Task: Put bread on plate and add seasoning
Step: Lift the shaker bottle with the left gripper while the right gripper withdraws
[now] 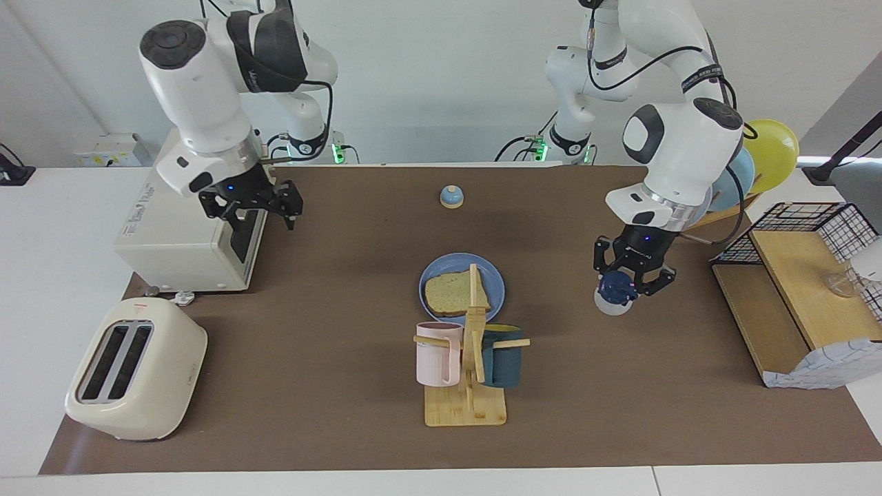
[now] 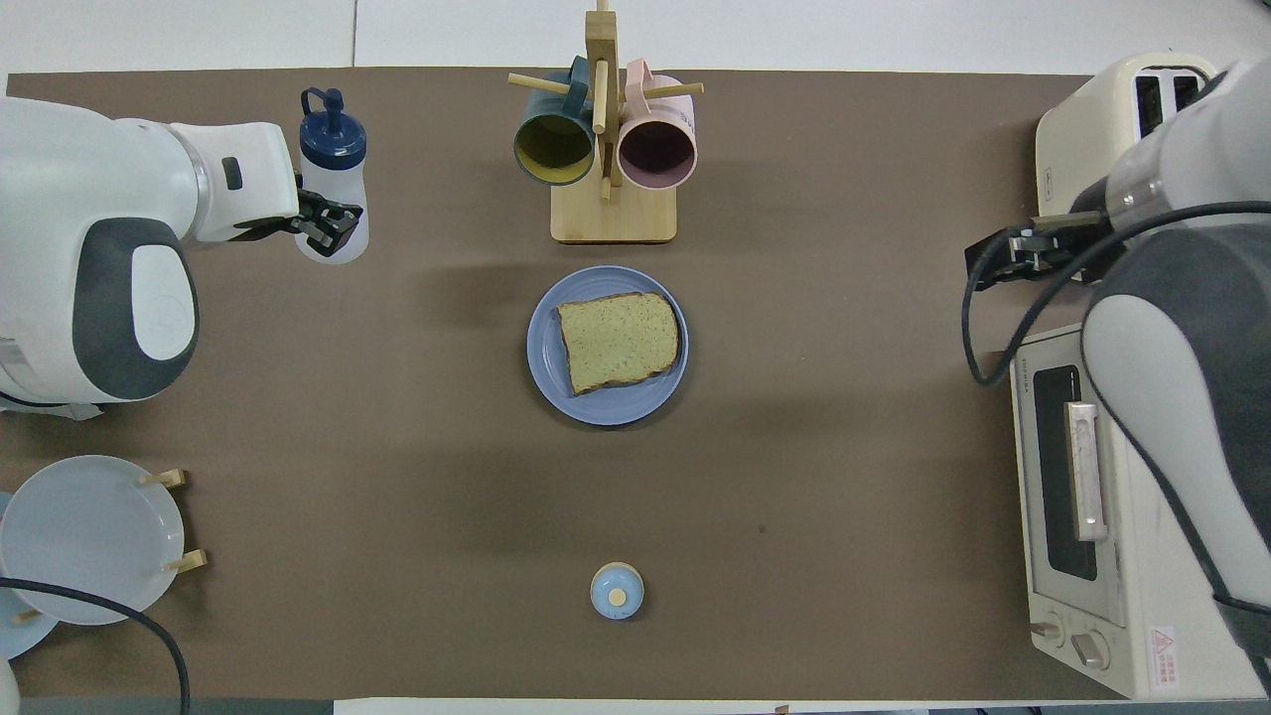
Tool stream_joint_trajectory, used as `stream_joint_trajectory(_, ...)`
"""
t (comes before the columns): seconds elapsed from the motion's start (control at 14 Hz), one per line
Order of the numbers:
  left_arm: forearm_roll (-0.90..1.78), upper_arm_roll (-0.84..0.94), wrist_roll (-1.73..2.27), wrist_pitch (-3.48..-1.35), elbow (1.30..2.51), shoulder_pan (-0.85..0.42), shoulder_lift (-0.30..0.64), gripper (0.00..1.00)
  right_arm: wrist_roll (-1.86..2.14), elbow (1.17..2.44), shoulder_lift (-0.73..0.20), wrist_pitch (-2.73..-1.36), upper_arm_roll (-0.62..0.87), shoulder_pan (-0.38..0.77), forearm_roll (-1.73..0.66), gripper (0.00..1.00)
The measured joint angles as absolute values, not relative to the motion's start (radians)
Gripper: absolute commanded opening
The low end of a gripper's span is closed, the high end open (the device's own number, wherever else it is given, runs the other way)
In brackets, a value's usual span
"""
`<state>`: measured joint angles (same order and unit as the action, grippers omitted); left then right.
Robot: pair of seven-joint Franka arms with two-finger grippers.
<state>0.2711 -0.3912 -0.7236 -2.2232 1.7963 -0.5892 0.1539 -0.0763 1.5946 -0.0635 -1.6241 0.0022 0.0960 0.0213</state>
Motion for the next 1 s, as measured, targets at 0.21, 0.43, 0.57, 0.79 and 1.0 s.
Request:
stream_joint_trajectory(0.21, 0.271, -0.391, -0.885, -2.081, 1.803, -0.591, 0.096, 0.00, -0.062, 1.628, 0.003, -1.563, 0.001, 0.085, 0.021, 1.00)
stream_joint_trajectory(0.43, 0.271, -0.383, -1.036, -1.989, 1.826, -0.602, 0.048, 0.00, -0.062, 1.679, 0.044, -1.561, -0.001, 0.082, 0.022, 1.00)
stream_joint_trajectory(0.57, 0.271, -0.379, -1.095, -1.930, 1.840, -0.631, 0.024, 0.00, -0.062, 1.678, 0.044, -1.563, -0.023, 0.071, 0.021, 1.00)
stream_joint_trajectory(0.79, 0.271, -0.373, -1.104, -1.895, 1.883, -0.693, -0.013, 0.00, -0.023, 1.676, 0.039, -1.561, -0.070, 0.050, 0.021, 1.00)
stream_joint_trajectory(1.0, 0.264, -0.372, -1.112, -1.888, 1.936, -0.730, -0.043, 0.00, 0.002, 1.675, 0.040, -1.561, -0.100, 0.037, 0.021, 1.00)
